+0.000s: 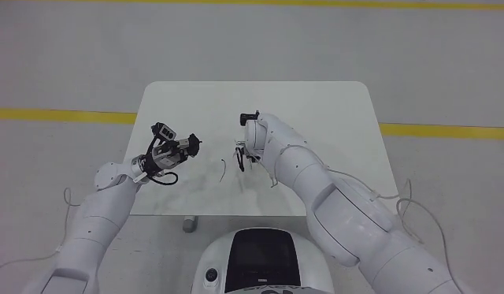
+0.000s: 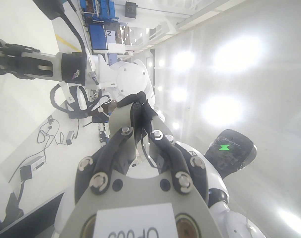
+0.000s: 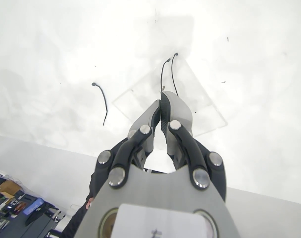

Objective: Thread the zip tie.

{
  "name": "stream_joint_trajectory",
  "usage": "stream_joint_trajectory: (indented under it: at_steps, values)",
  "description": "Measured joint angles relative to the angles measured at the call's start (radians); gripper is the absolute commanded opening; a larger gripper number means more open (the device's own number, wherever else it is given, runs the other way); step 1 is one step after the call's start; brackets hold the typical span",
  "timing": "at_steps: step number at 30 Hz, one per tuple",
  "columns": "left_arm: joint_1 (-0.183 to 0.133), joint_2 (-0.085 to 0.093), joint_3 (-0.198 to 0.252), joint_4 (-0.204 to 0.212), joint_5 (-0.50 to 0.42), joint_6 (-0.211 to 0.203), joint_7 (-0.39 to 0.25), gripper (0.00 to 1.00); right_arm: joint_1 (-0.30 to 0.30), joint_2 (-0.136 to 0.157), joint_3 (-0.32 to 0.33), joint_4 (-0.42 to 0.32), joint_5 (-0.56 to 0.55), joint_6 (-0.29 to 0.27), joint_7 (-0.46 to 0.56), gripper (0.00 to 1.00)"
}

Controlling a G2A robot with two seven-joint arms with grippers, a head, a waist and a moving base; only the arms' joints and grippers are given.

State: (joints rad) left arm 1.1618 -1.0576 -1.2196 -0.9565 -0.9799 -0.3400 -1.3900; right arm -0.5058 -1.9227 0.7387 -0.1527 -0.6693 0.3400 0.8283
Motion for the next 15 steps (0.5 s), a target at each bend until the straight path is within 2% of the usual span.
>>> stream_joint_trajectory:
  at_steps: [11, 15]
  values:
    - [0.0, 0.0, 0.0, 0.0, 0.0, 0.0, 0.0, 0.0, 0.003, -0.018, 0.012, 0.053, -0.015, 0.0, -0.05, 0.02]
    - [0.0, 0.0, 0.0, 0.0, 0.0, 0.0, 0.0, 0.0, 0.003, -0.025, 0.014, 0.064, -0.024, 0.0, -0.063, 0.1]
